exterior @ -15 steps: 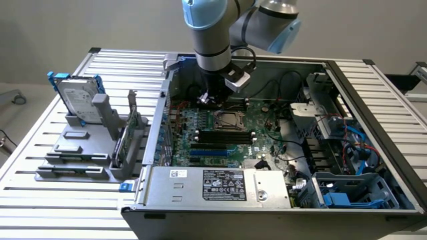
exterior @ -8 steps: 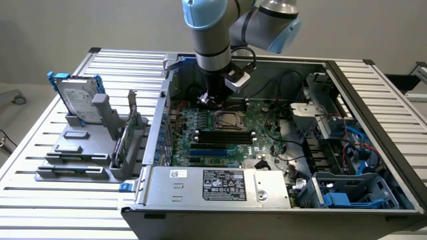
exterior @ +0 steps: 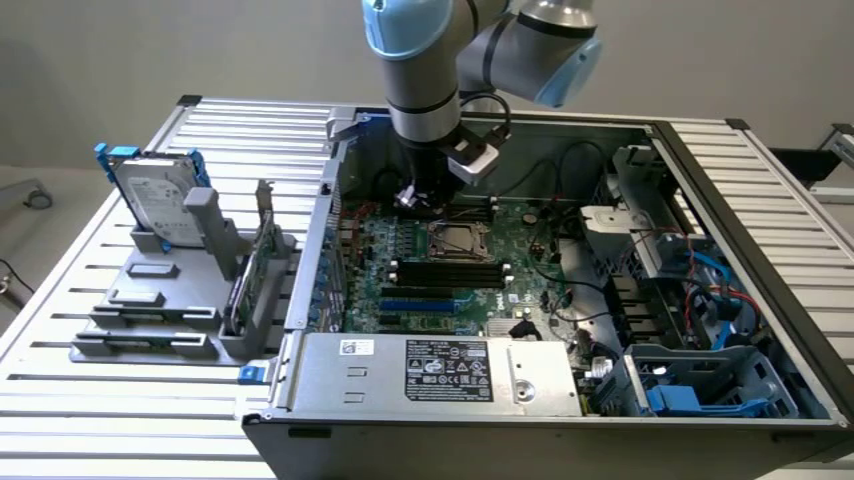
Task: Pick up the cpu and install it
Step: 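Install the first cpu locking lever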
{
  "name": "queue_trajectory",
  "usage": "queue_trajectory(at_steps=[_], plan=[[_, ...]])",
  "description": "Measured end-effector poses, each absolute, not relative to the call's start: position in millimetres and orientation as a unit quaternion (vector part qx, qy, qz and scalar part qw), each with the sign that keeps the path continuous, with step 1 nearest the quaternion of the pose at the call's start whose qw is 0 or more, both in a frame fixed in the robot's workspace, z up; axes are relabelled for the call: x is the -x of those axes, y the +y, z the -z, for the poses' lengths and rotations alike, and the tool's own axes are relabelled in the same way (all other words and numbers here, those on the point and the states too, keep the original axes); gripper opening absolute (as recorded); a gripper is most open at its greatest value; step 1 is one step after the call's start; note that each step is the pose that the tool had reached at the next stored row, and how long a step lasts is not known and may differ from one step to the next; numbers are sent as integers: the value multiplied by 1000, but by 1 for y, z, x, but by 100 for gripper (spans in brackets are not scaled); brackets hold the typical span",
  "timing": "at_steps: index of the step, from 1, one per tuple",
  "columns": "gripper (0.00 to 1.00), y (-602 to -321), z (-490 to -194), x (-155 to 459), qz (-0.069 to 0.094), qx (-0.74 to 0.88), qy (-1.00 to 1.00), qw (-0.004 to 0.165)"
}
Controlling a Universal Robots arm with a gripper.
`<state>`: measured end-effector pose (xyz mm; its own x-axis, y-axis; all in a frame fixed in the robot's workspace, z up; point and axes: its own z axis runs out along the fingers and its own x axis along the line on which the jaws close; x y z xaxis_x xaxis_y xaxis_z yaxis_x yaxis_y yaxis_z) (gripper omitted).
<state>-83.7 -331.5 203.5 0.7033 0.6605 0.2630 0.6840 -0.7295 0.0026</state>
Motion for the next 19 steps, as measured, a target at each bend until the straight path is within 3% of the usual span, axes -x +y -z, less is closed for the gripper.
queue_trajectory(at_steps=[19], plan=[[11, -326, -203, 87, 123, 920, -370, 49]])
